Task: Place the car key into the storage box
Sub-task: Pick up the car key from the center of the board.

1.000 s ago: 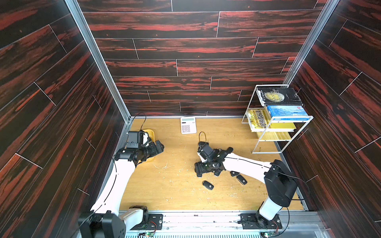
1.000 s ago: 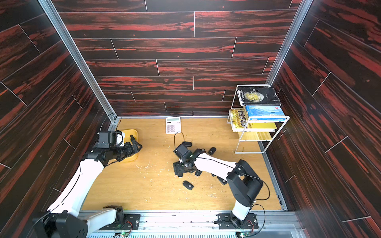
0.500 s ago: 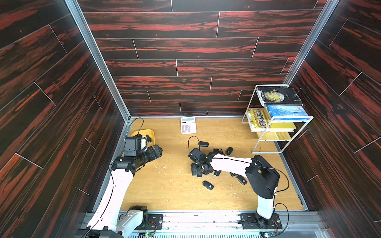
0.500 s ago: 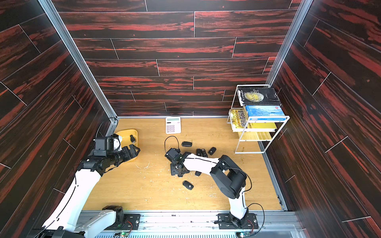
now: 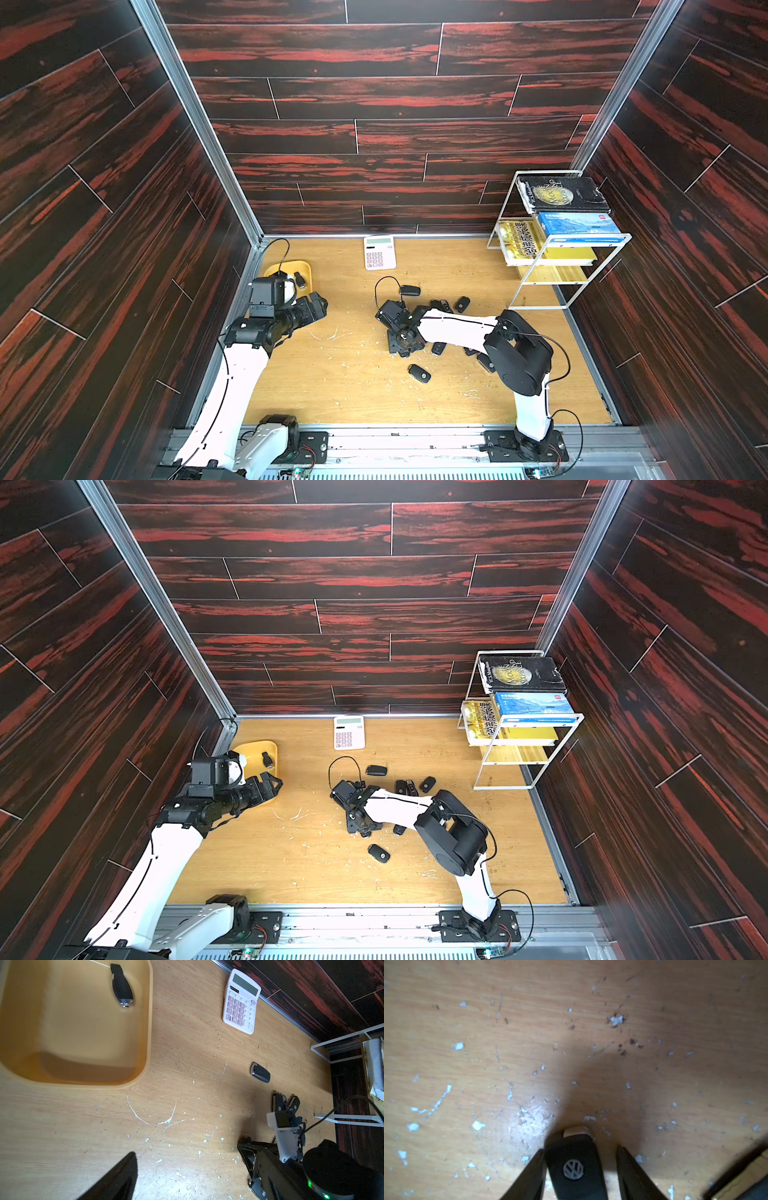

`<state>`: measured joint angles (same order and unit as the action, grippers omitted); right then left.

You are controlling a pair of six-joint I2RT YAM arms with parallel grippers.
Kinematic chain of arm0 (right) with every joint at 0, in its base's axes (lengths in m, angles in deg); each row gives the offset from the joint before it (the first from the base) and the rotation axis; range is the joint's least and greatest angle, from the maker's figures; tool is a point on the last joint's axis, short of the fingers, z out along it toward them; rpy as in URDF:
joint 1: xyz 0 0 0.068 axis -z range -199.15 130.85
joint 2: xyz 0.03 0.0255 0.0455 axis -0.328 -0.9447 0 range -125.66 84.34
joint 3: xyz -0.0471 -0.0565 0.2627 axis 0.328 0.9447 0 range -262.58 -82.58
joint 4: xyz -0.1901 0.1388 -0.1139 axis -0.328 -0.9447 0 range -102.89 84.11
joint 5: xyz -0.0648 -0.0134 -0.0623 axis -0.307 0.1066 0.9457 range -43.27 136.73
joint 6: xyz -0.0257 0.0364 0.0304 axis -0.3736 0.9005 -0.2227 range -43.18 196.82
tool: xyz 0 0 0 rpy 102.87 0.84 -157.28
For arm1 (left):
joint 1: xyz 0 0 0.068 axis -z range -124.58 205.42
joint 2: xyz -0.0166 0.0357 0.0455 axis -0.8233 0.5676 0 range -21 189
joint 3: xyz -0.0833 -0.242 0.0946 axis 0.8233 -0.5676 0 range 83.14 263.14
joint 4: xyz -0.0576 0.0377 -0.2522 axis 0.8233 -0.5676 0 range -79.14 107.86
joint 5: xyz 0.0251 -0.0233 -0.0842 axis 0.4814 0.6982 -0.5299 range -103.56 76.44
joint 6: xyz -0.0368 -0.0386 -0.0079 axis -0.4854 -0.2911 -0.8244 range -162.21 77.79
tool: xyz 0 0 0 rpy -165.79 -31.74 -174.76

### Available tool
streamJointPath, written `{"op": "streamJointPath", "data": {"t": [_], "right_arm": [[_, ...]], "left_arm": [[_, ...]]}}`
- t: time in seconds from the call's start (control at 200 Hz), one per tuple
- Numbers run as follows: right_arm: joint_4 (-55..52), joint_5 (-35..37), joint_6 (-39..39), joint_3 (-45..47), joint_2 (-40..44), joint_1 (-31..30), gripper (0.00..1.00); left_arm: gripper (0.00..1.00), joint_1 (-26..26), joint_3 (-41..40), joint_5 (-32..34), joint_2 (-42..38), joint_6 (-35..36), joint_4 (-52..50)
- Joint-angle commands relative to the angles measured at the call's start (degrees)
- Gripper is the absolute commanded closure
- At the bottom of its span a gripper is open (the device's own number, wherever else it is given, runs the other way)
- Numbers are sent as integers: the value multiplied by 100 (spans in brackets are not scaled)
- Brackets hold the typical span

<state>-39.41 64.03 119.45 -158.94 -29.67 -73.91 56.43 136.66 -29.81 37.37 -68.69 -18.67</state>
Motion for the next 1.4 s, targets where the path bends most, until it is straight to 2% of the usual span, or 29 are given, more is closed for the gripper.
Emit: {"op": "streamJointPath", "data": {"t": [0.0,0.155,0.235,0.466,0.606,0.706,0.832,0.962,1.112,1.217,1.333,1.393], "right_arm": [[-199,45,-39,110,122,-48,46],[-187,32,-144,160,191,-45,54],[-205,-19,-199,102,187,-43,61],[-298,-127,-373,-28,341,-28,65],[-332,-324,-600,-77,604,148,66],[-314,-555,-821,-80,835,392,66],[-258,-859,-1070,-162,1091,778,66],[-281,-967,-1254,-529,1103,1129,66],[-270,-1008,-1319,-1054,906,1359,66],[-129,-1057,-1235,-1334,763,1435,66],[70,-1344,-1013,-1547,706,1594,66],[210,-1563,-921,-1657,691,1697,66]], "left_arm": [[7,-13,-221,-378,-189,134,285],[7,-5,-640,-1385,-223,-82,1162],[7,12,-698,-1726,-204,-243,1334],[8,50,-713,-2163,-317,-194,1615],[7,158,-1128,-2044,-679,-351,2685],[5,294,-1562,-1526,-714,-569,3691],[5,491,-1478,-1330,-305,-501,3916],[9,1028,-1326,-850,42,-681,3984],[10,1622,-1628,-324,346,-1292,4610],[12,2005,-1914,-317,672,-1897,5614],[13,2455,-2509,-5,1029,-2528,7714],[13,2706,-2699,188,1270,-2498,8510]]}}
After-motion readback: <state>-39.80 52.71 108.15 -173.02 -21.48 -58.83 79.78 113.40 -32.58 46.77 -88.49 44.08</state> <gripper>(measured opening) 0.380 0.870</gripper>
